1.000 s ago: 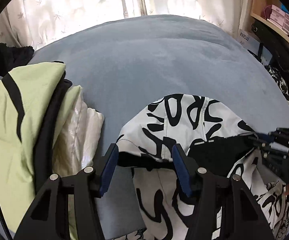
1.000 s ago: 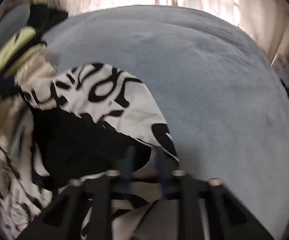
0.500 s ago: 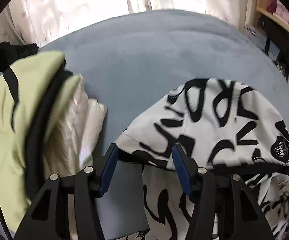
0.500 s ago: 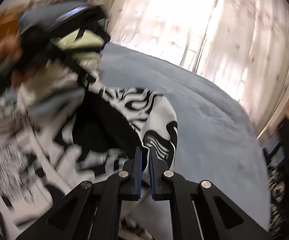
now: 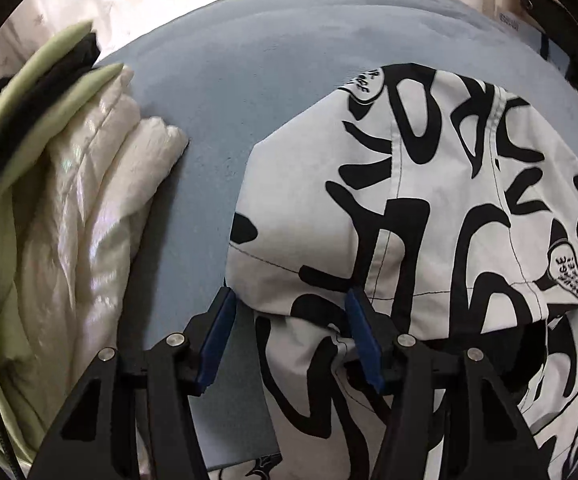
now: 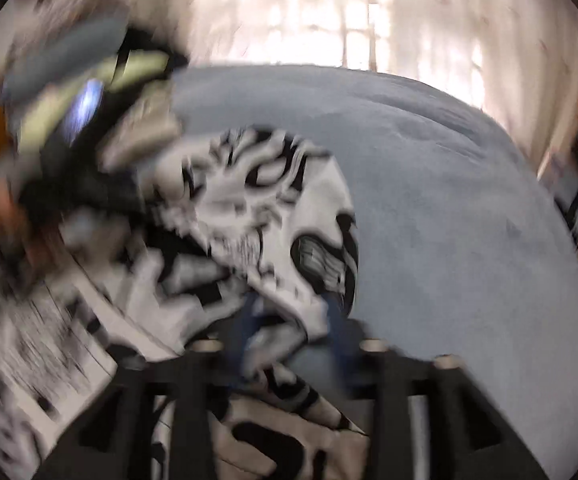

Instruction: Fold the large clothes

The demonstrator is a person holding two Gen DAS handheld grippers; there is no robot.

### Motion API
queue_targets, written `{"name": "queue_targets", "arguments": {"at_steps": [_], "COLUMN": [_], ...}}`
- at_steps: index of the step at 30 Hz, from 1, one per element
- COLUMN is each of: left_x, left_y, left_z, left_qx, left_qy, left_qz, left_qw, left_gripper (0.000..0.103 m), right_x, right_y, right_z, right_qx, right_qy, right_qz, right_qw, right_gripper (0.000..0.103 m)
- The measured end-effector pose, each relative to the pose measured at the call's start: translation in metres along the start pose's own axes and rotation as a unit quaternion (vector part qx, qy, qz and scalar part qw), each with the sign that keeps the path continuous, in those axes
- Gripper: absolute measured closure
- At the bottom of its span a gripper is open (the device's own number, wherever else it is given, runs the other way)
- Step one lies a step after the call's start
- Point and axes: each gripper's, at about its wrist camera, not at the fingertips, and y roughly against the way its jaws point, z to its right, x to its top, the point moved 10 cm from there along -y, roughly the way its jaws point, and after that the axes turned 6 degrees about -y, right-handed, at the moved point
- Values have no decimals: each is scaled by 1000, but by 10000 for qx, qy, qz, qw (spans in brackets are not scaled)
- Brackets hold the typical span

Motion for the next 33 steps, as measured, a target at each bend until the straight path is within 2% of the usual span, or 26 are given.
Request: {"name": "queue_targets", "arguments": {"at_steps": [3, 5, 7, 13, 14, 15, 16, 18, 19, 22, 24, 26, 29, 31, 33], "left_x": [-8, -14, -16, -29, -28, -30, -33, -41, -45, -60, -75, -93, -122, -146, -180], "left_y": [-2, -5, -5, -7, -7, -7, -4, 0, 3, 15, 29, 52, 91, 117, 145], "left_z": [-5, -13, -16, -29, -31, -32, -30, -32, -34, -36, -37, -39, -46, -50, -55], "left_qx": [-192, -295, -371, -464, -467, -467, -463, -475, -522, -743, -868, -952, -1060, -1195, -1341], "left_qy": [244, 339, 392, 408, 404, 403, 406, 412, 427, 474, 437, 314, 218, 206, 197], "left_qz": [28, 48, 57, 74, 80, 86, 90, 87, 64, -34, -58, 77, 311, 431, 531], "left_qw": [9995, 9990, 9985, 9981, 9981, 9981, 9981, 9980, 9977, 9961, 9953, 9949, 9936, 9917, 9893], "left_gripper": [47, 47, 46, 46, 46, 46, 46, 46, 46, 46, 46, 46, 46, 46, 46], "right_x": [23, 30, 32, 42, 45, 46, 48, 53, 55, 63, 62, 58, 35, 11, -19], "right_y": [-9, -27, -54, -118, -127, -131, -136, -138, -133, -91, -56, -22, 37, 71, 100], "right_z": [14, 23, 32, 35, 31, 26, 21, 7, -2, -27, -50, -71, -113, -137, -161], "right_qx": [294, 260, 169, 181, 216, 238, 225, 375, 548, 1074, 1595, 1907, 2296, 2389, 2310], "right_qy": [-952, -1410, -1743, -2489, -2556, -2570, -2535, -2373, -2305, -1806, -1458, -1020, -170, 396, 1039], "right_qz": [-23, -194, -482, -872, -933, -970, -992, -1009, -933, -350, -40, 215, 456, 512, 561], "right_qw": [9950, 9895, 9834, 9644, 9620, 9612, 9620, 9654, 9671, 9770, 9764, 9761, 9721, 9689, 9658], "right_gripper": [34, 34, 34, 35, 36, 44, 53, 96, 98, 98, 98, 98, 98, 98, 98]}}
